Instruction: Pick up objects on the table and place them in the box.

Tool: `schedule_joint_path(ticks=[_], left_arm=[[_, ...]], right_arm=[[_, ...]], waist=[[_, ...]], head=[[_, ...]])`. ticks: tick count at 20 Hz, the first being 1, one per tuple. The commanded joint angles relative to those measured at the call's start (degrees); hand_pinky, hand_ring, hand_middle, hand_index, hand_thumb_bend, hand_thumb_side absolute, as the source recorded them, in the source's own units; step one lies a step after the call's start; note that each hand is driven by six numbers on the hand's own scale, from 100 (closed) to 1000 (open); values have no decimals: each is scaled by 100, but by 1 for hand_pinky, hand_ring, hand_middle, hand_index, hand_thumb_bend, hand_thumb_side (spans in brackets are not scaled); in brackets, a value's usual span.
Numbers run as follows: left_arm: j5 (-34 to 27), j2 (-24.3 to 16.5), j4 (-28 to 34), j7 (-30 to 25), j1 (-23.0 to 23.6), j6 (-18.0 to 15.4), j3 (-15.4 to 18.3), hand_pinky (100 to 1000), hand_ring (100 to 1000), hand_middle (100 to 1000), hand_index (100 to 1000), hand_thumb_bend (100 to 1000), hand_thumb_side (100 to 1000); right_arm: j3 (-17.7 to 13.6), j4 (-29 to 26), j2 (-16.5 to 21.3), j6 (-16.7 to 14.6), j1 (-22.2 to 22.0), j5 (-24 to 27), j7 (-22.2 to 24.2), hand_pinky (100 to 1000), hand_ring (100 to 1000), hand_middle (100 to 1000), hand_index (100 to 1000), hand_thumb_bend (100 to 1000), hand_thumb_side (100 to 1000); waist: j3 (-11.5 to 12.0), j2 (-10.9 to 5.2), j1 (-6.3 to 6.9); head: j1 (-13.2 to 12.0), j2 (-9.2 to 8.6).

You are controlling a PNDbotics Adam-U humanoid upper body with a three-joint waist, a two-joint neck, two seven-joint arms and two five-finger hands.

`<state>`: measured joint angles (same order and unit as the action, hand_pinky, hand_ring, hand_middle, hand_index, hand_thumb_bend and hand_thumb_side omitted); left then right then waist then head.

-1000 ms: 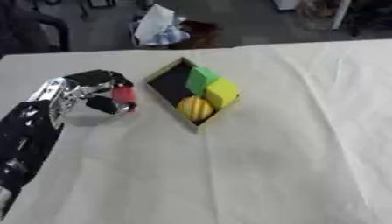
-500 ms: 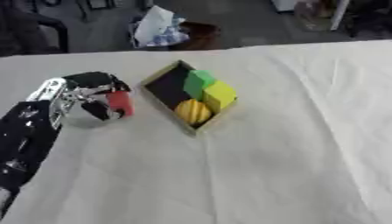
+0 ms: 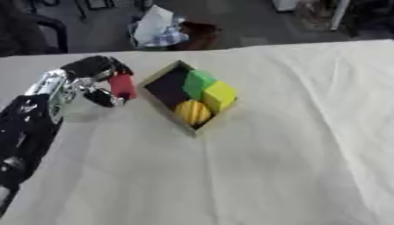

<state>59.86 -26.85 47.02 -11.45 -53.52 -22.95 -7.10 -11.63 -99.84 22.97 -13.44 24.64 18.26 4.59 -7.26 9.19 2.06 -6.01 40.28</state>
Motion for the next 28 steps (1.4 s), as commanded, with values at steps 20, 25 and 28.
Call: schedule_joint_path(ticks=[20,25,28], left_arm=[[260,413,-67,379,-102,152,-111,817,801,849,910,113,733],[-102,242,356,82,49,23,-142,806,767,820,907,100,630],[-1073,74,965,38,345,132,-52,792,724,776,890,100,586]], right_arm=[[-7,56,30,3,149,71,165,769,658,755,940,100,643],[5,65,14,11,143,83,197,770,658,755,941,100,643],[17,81,23,14,130,89,213,770,658,755,943,100,643]], waist=[[-99,-42,-11],[-31,-56,-17],[31,-64,-26]], head=[[-17,-32],[11,-32],[35,-17]])
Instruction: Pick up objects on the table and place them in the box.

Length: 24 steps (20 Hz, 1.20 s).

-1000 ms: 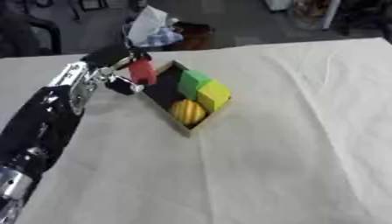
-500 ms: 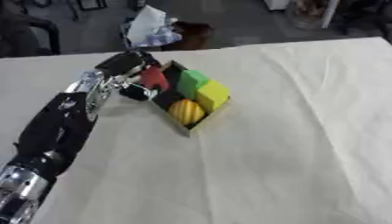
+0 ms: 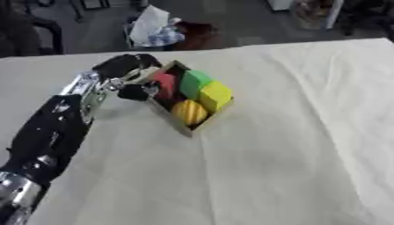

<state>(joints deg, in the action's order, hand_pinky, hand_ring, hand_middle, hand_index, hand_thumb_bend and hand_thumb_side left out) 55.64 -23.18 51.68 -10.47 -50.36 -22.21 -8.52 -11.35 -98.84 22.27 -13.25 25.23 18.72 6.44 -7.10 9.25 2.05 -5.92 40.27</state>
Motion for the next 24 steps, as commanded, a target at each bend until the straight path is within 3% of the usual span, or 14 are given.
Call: schedule_joint_path(ticks=[1,6,9,15,16,20,24], left_arm=[[-1149,-380,812,-88,173,136,140,792,716,767,885,100,559],[-4137,-679,2911,153,1326,820,679,786,702,740,872,100,602],[-5352,-750,4194,463,2172,1196,1097,781,700,735,866,100,600],[-6089,-484,5662,801,3454,1410,1587,780,699,731,866,100,633],[-6162,-373,5761,820,3611,1424,1617,778,694,723,865,100,629],[-6366,47,5872,831,4066,1527,1640,773,681,710,863,100,728],[-6471,462,5794,755,4289,1701,1637,771,675,708,865,100,793]], right_arm=[[-7,-7,98,-4,63,36,35,771,658,754,944,100,643],[11,43,106,-15,-14,-36,69,772,657,754,947,100,648],[20,41,102,-27,-64,-88,88,773,657,754,948,100,645],[127,-74,-7,-69,-254,-361,139,774,655,754,950,100,630],[138,-91,-28,-76,-292,-427,143,774,655,754,950,100,595],[193,-89,-168,-56,-447,-590,145,774,654,755,951,100,613],[222,-82,-344,-3,-607,-688,171,774,652,754,951,100,603]], waist=[[39,-72,-28],[246,-39,-34],[384,-4,-30],[549,17,-38],[568,17,-40],[596,-15,-39],[608,-39,-23]], head=[[38,-11],[87,-19],[99,4],[124,136],[125,180],[129,357],[116,384]])
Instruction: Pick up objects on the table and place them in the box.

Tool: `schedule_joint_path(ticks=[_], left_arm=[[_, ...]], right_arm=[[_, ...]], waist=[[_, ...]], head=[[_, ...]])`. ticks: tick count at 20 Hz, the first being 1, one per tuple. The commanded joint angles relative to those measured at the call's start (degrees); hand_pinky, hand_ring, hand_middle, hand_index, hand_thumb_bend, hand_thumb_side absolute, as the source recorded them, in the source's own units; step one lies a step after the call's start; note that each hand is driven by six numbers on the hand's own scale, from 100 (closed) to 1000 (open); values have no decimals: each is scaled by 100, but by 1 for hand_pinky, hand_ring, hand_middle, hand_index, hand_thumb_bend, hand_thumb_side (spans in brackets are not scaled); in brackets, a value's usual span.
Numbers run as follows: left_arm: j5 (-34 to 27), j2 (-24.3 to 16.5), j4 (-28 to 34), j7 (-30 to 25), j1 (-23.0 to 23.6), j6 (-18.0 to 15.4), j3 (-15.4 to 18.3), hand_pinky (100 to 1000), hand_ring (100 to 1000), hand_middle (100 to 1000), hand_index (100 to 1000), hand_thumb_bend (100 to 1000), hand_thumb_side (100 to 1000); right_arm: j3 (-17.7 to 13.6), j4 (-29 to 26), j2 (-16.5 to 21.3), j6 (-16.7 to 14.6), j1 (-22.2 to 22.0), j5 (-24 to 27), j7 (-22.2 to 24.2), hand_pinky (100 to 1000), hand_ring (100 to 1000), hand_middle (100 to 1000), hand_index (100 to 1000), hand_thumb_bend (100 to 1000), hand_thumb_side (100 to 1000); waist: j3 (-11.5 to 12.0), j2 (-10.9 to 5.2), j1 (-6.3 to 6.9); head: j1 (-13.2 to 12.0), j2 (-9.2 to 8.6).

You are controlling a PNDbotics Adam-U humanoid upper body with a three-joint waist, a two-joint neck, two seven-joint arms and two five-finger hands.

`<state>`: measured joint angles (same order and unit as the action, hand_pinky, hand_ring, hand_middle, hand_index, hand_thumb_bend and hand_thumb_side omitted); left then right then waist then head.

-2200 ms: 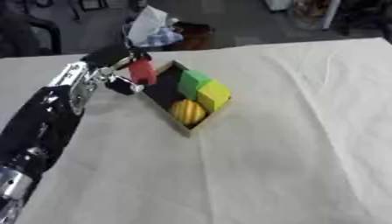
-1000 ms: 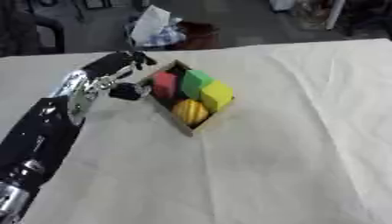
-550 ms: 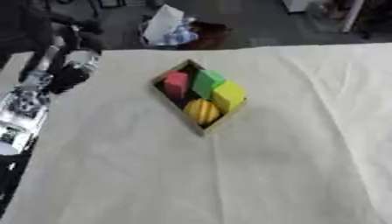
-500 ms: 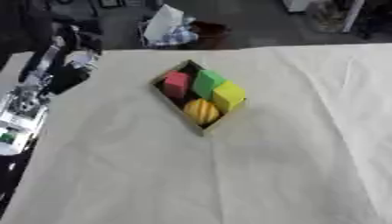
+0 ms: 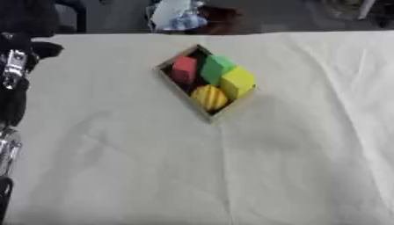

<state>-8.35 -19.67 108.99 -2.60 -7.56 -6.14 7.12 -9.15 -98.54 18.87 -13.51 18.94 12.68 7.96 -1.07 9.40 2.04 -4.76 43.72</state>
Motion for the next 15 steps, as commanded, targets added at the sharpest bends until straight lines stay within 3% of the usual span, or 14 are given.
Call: schedule_joint_path(ticks=[1,15], left_arm=[[-58,217,43,-62,51,133,78,771,675,707,865,100,797],[84,616,-60,-167,129,282,116,767,662,701,871,100,841]], right_arm=[[8,-117,-58,30,-31,-113,28,774,652,754,951,100,601],[115,-121,-375,153,-366,-305,119,773,647,750,949,100,496]], waist=[[7,-60,-25],[-45,-65,22]], head=[[21,39],[8,40]])
